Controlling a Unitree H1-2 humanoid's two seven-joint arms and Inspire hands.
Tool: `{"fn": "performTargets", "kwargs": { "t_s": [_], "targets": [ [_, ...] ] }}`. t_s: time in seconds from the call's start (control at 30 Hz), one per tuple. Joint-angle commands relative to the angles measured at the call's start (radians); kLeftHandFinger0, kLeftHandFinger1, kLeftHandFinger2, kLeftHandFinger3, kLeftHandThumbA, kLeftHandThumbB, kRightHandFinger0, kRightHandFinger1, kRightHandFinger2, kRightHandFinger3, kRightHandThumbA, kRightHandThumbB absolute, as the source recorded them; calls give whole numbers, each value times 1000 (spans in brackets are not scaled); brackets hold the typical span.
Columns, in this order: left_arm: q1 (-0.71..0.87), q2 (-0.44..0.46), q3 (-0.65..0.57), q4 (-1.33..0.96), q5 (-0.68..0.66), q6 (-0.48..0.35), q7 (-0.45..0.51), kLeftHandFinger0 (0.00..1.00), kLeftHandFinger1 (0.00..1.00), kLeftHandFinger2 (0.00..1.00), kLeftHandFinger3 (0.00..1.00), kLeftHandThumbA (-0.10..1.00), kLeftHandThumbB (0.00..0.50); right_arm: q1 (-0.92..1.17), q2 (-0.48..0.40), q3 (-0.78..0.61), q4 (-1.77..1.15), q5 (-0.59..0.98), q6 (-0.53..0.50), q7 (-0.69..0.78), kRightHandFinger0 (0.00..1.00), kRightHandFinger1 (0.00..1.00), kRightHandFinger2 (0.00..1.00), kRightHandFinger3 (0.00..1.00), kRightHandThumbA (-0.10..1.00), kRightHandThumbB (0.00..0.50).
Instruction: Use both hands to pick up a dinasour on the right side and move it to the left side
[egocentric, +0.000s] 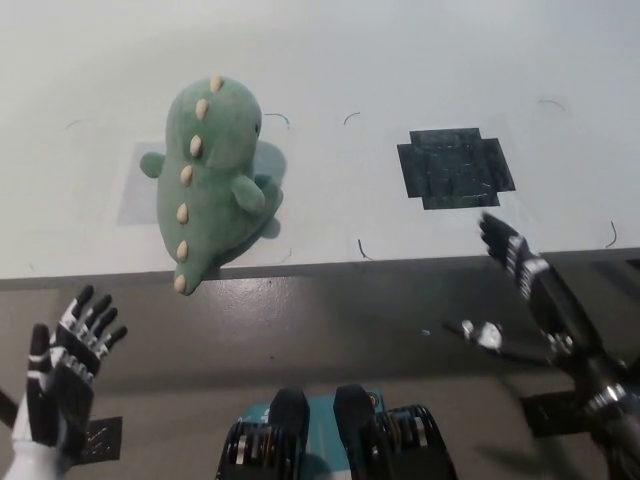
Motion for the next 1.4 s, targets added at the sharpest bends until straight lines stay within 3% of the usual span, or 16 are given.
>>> {"fn": "performTargets", "kwargs": {
  "t_s": [0.0, 0.13, 0.33, 0.5, 0.6, 0.77, 0.87, 1.07, 1.37],
  "targets": [
    [23, -20, -12, -1, 4, -104, -6, 1000, 1000, 1000, 1000, 1000, 226, 51, -23, -38, -41, 24, -134, 4, 1000, 1000, 1000, 1000, 1000, 73],
    [49, -41, -30, 86, 13, -202, -29, 1000, 1000, 1000, 1000, 1000, 222, 131, -45, -67, -9, 33, -224, 10, 1000, 1000, 1000, 1000, 1000, 79],
    [75, -58, -51, 98, -27, -244, -57, 1000, 1000, 1000, 1000, 1000, 240, 223, -87, -121, -7, 107, -281, 39, 1000, 1000, 1000, 1000, 1000, 60],
    [86, -54, -51, 80, -20, -267, -43, 1000, 1000, 1000, 1000, 1000, 260, 286, -108, -163, -55, 181, -267, 56, 1000, 1000, 1000, 1000, 1000, 93],
    [83, -56, -46, 78, 1, -280, -25, 1000, 1000, 1000, 1000, 1000, 256, 312, -116, -193, -77, 211, -253, 54, 1000, 1000, 1000, 1000, 1000, 88],
    [82, -49, -60, 69, -31, -256, -44, 1000, 1000, 1000, 1000, 1000, 233, 336, -96, -205, -96, 267, -228, 65, 1000, 1000, 1000, 1000, 1000, 64],
    [73, -26, -81, 53, -32, -215, -58, 1000, 1000, 1000, 1000, 1000, 286, 340, -71, -185, -126, 260, -204, 53, 1000, 1000, 1000, 1000, 1000, 99],
    [76, -20, -93, 21, -74, -167, -61, 1000, 1000, 1000, 1000, 1000, 305, 326, -44, -168, -141, 248, -178, 45, 1000, 1000, 1000, 1000, 1000, 98],
    [74, -26, -96, 7, -123, -134, -56, 1000, 1000, 1000, 1000, 1000, 211, 301, -46, -169, -142, 259, -151, 45, 1000, 1000, 1000, 1000, 1000, 80]
  ]
}}
